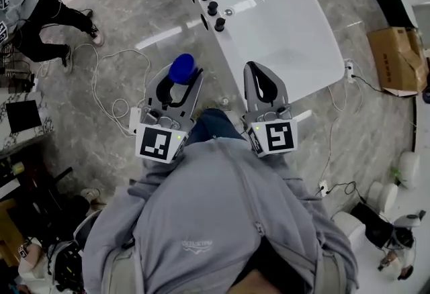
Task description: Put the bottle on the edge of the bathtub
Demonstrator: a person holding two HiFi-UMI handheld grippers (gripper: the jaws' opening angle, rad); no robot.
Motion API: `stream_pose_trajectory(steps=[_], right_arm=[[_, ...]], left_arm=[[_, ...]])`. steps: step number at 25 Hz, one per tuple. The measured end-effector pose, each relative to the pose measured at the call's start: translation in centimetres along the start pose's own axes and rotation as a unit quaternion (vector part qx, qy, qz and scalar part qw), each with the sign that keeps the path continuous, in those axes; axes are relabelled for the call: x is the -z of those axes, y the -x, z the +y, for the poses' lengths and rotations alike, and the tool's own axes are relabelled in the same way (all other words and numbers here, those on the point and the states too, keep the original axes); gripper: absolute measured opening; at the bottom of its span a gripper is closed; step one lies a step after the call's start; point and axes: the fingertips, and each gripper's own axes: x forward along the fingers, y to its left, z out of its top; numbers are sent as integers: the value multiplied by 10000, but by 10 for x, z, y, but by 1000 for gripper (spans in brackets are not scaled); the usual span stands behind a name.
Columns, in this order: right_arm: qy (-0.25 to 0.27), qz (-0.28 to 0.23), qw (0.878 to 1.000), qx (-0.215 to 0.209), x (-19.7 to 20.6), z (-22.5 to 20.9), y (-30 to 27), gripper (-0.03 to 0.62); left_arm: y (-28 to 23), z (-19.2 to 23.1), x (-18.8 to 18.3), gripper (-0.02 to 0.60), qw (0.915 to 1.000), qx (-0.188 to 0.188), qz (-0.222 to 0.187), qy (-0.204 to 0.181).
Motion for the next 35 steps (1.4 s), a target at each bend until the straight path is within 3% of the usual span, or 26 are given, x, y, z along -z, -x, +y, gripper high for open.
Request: stream_pose_trajectory(steps=[14,21,26,35], right_arm=[[-65,-194,9997,-147,34,-64,-42,3],[-273,59,9995,-130,82,-87,-62,3],[-327,246,9991,-118,119,-92,-73,3],[-484,353,9980,-198,172,-100,-99,3]], left_arm=[[-104,-17,53,155,9975,676,220,5],[-141,-16,98,155,9956,888,280,-119],[-153,-10,139,155,9929,1048,543,-110],[-183,-1,194,155,9923,1163,397,-148]])
